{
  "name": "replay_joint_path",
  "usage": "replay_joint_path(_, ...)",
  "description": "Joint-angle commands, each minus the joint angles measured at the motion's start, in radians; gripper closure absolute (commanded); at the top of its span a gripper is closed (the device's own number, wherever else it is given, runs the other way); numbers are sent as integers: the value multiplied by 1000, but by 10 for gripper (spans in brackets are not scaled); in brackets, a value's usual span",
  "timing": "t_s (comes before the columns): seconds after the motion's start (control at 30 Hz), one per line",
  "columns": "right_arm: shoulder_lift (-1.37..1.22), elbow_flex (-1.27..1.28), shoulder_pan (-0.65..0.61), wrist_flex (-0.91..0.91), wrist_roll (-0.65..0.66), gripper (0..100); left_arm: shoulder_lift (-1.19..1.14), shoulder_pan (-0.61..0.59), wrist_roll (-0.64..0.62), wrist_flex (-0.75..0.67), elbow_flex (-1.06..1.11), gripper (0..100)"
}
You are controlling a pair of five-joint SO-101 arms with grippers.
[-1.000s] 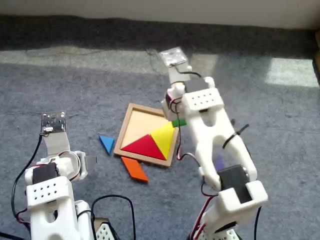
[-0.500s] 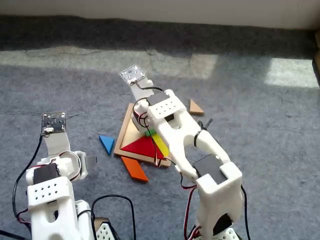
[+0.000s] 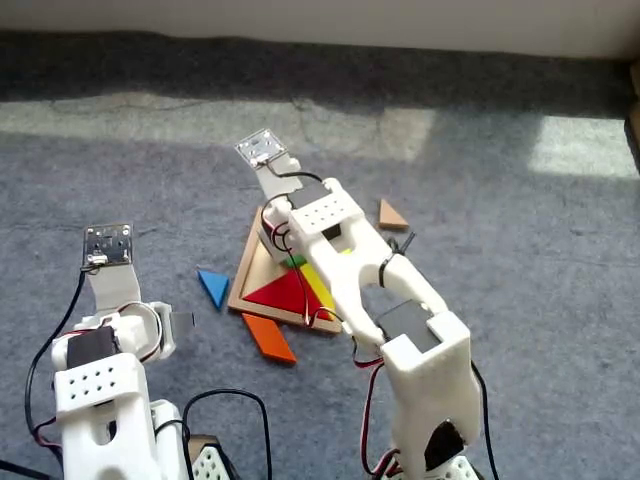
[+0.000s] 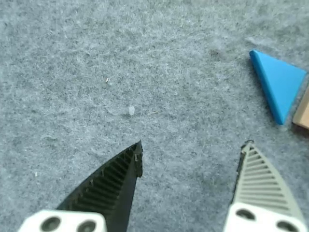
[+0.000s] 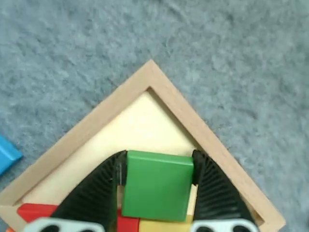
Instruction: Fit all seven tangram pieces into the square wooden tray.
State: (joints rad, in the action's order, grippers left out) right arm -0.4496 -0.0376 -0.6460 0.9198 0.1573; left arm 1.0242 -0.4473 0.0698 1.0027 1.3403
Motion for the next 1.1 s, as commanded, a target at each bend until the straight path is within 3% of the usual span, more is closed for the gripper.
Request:
replay_joint_path(0.0, 24, -45, -10, -21, -9, 931, -4, -12, 8, -17, -5, 691)
replay_joint_path(0.07, 25, -45, -10, -16, -9, 920, -4, -12, 8, -17, -5, 691)
replay_joint_path(0.23, 25, -48, -21, 53, -9, 782, -4, -12, 8, -17, -5, 691)
replay_joint_path(0.6, 153, -50, -50, 166, -9, 775, -4, -12, 8, -15, -5, 691)
replay_joint_path(0.83, 318, -45, 148, 217, 6, 775, -4, -12, 8, -17, -5, 691)
replay_joint_path(1.07, 220, -53, 303, 208, 186, 775, -4, -7, 8, -18, -5, 691)
